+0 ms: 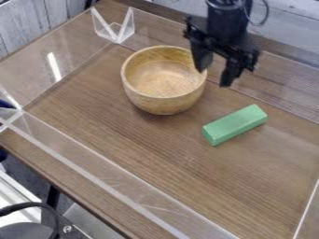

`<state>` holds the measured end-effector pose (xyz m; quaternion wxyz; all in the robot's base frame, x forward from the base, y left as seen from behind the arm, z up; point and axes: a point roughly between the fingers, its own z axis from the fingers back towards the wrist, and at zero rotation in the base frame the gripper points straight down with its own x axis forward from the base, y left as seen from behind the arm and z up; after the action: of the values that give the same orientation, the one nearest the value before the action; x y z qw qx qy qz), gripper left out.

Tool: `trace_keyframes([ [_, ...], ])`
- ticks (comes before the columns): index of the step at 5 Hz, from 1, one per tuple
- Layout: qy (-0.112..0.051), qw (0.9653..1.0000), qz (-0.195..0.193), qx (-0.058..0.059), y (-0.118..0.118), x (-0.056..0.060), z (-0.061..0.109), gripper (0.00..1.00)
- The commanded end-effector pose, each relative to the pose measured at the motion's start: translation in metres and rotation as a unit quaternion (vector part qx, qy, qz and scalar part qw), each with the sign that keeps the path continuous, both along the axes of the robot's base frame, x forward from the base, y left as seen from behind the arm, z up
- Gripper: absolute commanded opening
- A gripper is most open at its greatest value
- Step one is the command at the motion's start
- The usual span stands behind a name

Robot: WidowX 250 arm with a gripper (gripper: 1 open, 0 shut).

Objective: Remove the green block from inside the brown bowl and put it on the table

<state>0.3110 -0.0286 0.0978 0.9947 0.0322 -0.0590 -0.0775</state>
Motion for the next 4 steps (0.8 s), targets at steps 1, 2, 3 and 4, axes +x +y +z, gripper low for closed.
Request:
trace_keyframes([
  [1, -0.02, 0.9997, -0.002, -0.01, -0.002, 0.007, 0.027, 1.0],
  [2, -0.023, 0.9995, 0.002, -0.022, 0.0, 0.009, 0.043, 1.0],
  [3, -0.009, 0.9993, -0.016, -0.032, 0.006, 0.018, 0.043, 1.0],
  [4, 0.0, 0.9941, -0.103, -0.034, 0.018, 0.018, 0.031, 1.0],
])
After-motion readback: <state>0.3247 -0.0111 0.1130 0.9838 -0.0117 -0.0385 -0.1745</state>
